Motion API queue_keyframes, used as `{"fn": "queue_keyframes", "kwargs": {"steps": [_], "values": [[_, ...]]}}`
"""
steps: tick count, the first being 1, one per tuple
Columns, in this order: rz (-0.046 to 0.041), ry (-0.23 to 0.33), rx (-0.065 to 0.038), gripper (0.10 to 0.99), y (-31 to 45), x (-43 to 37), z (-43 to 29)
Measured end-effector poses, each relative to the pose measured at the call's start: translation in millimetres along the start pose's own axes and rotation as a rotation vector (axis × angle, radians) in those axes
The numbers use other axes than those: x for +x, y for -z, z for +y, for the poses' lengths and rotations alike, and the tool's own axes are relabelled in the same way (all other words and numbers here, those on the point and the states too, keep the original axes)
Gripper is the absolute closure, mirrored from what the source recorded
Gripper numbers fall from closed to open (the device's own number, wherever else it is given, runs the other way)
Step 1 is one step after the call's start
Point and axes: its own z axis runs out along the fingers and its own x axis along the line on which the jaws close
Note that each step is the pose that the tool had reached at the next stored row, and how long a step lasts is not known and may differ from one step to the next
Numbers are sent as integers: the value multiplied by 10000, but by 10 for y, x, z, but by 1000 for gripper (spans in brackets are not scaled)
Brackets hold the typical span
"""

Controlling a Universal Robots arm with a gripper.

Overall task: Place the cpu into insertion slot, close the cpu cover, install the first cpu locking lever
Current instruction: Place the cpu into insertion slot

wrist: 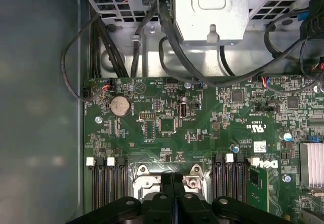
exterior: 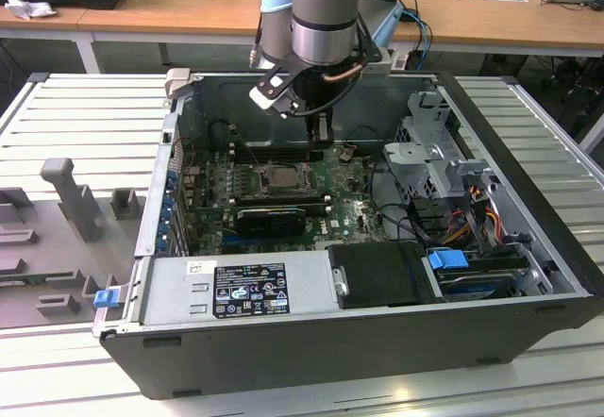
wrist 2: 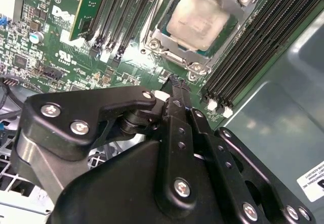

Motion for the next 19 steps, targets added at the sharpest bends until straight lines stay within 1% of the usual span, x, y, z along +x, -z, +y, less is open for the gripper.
{"fn": "queue_keyframes", "kwargs": {"steps": [19], "values": [[-1, 0, 1, 980, 6, -3, -100]]}}
